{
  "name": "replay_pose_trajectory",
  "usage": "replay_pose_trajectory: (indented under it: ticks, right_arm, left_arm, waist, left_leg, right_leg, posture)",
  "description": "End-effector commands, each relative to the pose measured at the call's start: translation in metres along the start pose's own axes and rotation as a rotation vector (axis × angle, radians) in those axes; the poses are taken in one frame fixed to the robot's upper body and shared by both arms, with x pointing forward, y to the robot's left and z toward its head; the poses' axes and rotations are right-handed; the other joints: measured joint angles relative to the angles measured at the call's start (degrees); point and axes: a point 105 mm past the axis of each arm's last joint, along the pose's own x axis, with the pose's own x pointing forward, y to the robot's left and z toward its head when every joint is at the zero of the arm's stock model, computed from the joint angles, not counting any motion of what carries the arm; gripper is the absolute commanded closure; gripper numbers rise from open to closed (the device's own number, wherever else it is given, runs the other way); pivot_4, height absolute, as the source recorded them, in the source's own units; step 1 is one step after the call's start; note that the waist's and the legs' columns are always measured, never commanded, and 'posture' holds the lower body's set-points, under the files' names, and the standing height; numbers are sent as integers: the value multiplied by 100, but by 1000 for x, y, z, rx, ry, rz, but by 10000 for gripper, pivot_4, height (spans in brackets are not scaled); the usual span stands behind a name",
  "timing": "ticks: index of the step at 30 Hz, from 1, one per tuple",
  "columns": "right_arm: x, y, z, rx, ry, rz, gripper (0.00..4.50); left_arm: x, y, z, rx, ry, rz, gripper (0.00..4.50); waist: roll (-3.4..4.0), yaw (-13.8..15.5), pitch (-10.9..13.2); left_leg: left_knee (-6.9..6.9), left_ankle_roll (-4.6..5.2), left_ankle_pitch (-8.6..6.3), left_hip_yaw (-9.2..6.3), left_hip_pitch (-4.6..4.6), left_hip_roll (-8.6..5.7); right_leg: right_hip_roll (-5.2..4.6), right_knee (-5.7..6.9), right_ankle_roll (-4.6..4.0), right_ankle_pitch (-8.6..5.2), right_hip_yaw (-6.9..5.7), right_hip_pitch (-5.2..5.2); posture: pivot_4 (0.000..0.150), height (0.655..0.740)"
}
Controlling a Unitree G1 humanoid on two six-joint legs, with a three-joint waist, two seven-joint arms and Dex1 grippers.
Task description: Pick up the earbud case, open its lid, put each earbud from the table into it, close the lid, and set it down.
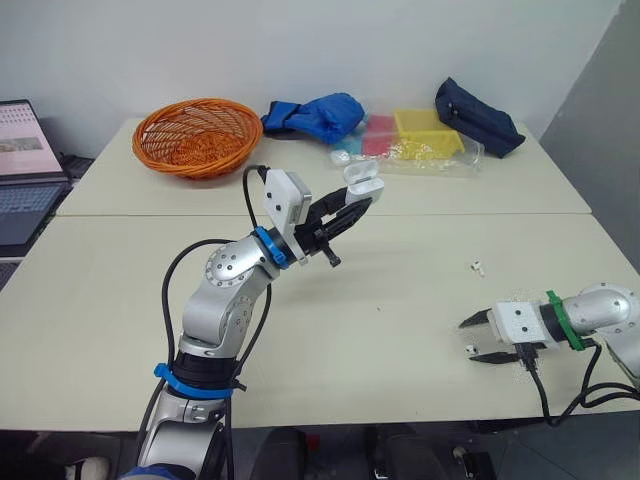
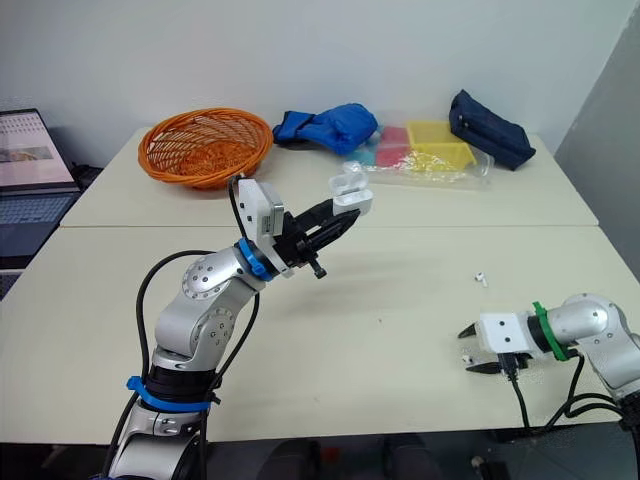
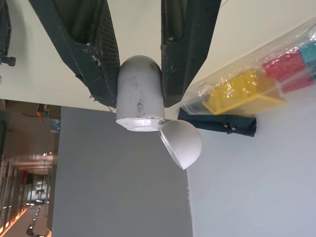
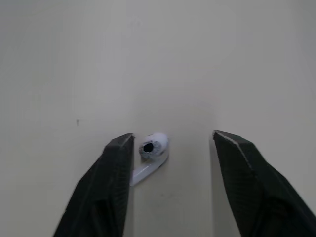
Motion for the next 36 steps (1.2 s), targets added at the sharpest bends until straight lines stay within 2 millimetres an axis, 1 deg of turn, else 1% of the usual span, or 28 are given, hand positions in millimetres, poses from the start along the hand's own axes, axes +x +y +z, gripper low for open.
replay_pose_trajectory:
  ticks: [1, 2, 7, 10, 14, 20, 23, 27, 36]
  right_arm:
    - [-12, -4, 7, 26, -2, -48, 4698]
    - [-14, -4, 10, 65, -14, -66, 1679]
    - [-14, 1, 29, 330, -105, -141, 1679]
    - [-14, -1, 28, 422, -112, -190, 1679]
    - [-20, -4, 20, 432, -70, -213, 1679]
    - [-23, -10, 10, 439, -33, -240, 1679]
    - [-23, -11, 9, 463, -38, -247, 1679]
    - [-24, -9, 5, 453, -16, -244, 1679]
    - [-32, -17, -4, 450, 13, -280, 1679]
  left_arm:
    - [3, -4, 14, 29, -45, -19, 37489]
    - [3, -4, 14, 28, -47, -19, 37489]
    - [5, -4, 14, 24, -53, -21, 37489]
    - [6, -5, 14, 20, -55, -26, 37489]
    - [7, -4, 14, 20, -55, -31, 37489]
    - [9, -4, 14, 19, -58, -35, 37489]
    - [8, -4, 14, 19, -56, -35, 37489]
    - [8, -4, 14, 20, -56, -35, 37489]
    - [10, -3, 13, 16, -61, -32, 37489]
  waist:
    - [0, 5, 0]
    - [0, 9, 0]
    - [0, 38, 0]
    - [0, 40, 0]
    - [0, 41, 0]
    - [0, 42, 0]
    - [0, 40, 0]
    - [0, 40, 0]
    - [0, 38, 0]
  left_leg:
    - [0, 0, 0, 0, -1, 0]
    - [-1, 0, 0, 1, -2, 0]
    - [0, 0, 0, 0, -2, 1]
    - [4, -1, 1, -1, 2, 0]
    - [9, -1, 1, 0, 3, -2]
    - [4, -1, 1, -1, -1, -2]
    - [3, -1, 1, -2, -2, -1]
    - [5, -1, 1, -2, -1, -1]
    - [4, -1, 1, -1, -1, -1]
  right_leg:
    - [0, -1, 0, 0, 0, 0]
    - [-1, -2, 1, 0, 1, -1]
    - [-2, 2, 0, 0, 1, -2]
    - [-1, 7, -2, 3, 0, 0]
    - [-2, 3, -4, 4, 1, 4]
    - [-1, 0, -3, 3, 0, 0]
    - [0, 0, -4, 3, -1, 0]
    - [0, 2, -3, 3, -1, 1]
    - [0, 2, -3, 3, 1, 0]
  posture:
    - [1500, 7400]
    - [1500, 7400]
    - [1500, 7400]
    - [1500, 7400]
    - [1500, 7400]
    - [1500, 7400]
    - [1500, 7400]
    - [1500, 7400]
    - [1500, 7400]
